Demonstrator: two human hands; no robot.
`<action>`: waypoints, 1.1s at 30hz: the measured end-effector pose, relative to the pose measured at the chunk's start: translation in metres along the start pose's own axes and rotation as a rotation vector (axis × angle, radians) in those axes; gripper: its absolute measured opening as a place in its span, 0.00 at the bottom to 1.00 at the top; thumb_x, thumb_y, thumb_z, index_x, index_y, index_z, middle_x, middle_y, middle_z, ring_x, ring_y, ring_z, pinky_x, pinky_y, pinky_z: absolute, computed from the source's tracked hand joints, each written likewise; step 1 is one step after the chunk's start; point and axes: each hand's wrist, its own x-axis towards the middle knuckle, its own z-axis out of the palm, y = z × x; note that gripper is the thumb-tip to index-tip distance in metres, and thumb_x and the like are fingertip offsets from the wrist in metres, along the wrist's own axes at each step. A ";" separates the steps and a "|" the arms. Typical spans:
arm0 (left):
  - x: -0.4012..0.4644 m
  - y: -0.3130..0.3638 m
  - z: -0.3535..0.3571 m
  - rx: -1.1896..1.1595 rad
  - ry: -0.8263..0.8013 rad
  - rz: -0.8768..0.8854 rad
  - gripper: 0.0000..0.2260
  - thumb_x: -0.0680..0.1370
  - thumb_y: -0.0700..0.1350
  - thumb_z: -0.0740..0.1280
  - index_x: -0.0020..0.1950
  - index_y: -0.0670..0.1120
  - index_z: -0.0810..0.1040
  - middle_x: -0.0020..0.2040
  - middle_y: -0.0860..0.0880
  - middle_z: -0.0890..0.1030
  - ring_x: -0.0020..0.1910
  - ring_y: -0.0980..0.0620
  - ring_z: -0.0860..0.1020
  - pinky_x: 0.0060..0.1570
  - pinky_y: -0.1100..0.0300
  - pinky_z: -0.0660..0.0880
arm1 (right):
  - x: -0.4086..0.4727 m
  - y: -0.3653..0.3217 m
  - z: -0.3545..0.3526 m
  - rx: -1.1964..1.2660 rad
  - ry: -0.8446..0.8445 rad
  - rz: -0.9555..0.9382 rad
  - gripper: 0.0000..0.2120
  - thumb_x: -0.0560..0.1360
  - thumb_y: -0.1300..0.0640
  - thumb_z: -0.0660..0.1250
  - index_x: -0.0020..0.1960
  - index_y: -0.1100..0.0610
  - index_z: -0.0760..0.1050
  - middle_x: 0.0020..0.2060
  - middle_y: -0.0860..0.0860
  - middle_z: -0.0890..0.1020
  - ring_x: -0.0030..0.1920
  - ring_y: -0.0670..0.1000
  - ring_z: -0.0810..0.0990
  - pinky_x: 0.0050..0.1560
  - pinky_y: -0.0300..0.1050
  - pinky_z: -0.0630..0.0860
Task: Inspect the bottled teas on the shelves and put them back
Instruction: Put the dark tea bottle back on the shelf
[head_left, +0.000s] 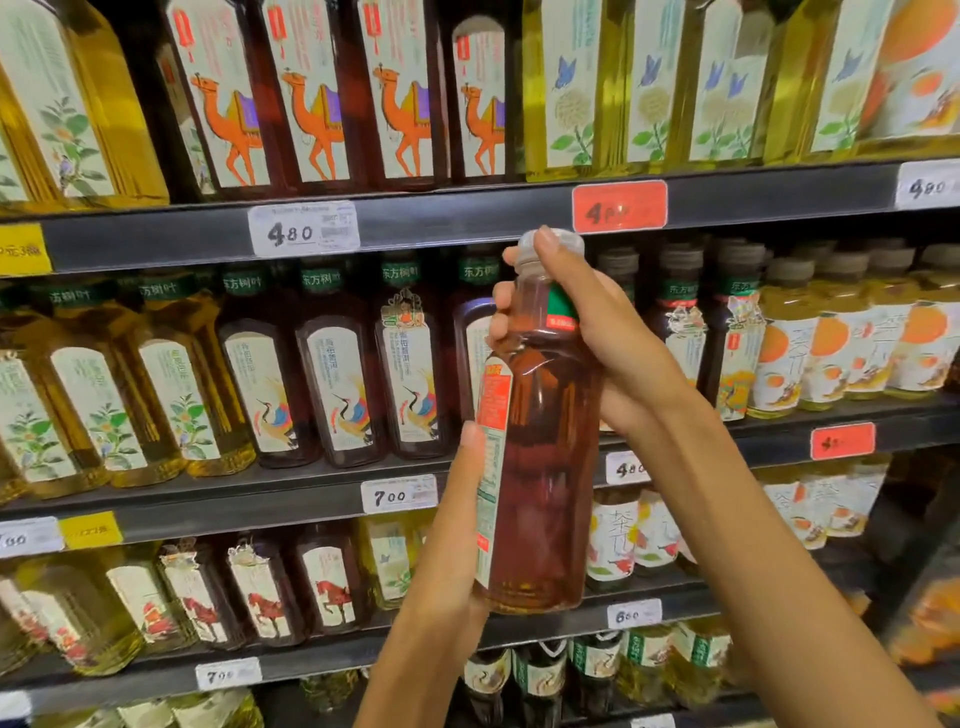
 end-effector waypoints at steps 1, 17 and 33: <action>0.001 -0.001 0.007 0.028 0.010 0.015 0.18 0.62 0.70 0.61 0.45 0.67 0.82 0.50 0.57 0.85 0.51 0.56 0.83 0.45 0.60 0.81 | -0.001 -0.002 -0.004 0.055 -0.035 0.007 0.12 0.77 0.49 0.63 0.52 0.58 0.72 0.34 0.53 0.80 0.32 0.51 0.80 0.37 0.44 0.79; 0.015 -0.043 0.050 0.427 0.336 0.390 0.26 0.64 0.62 0.69 0.60 0.55 0.74 0.52 0.59 0.83 0.50 0.61 0.81 0.45 0.69 0.77 | -0.022 -0.005 -0.060 0.113 -0.281 -0.108 0.25 0.64 0.35 0.72 0.51 0.53 0.82 0.36 0.50 0.82 0.37 0.49 0.80 0.40 0.43 0.77; 0.019 -0.021 0.033 0.034 0.036 -0.127 0.38 0.62 0.71 0.64 0.59 0.43 0.81 0.53 0.38 0.83 0.45 0.45 0.83 0.41 0.54 0.81 | -0.022 -0.015 -0.033 0.021 -0.079 -0.055 0.08 0.78 0.52 0.63 0.49 0.58 0.71 0.31 0.53 0.79 0.32 0.53 0.81 0.37 0.46 0.77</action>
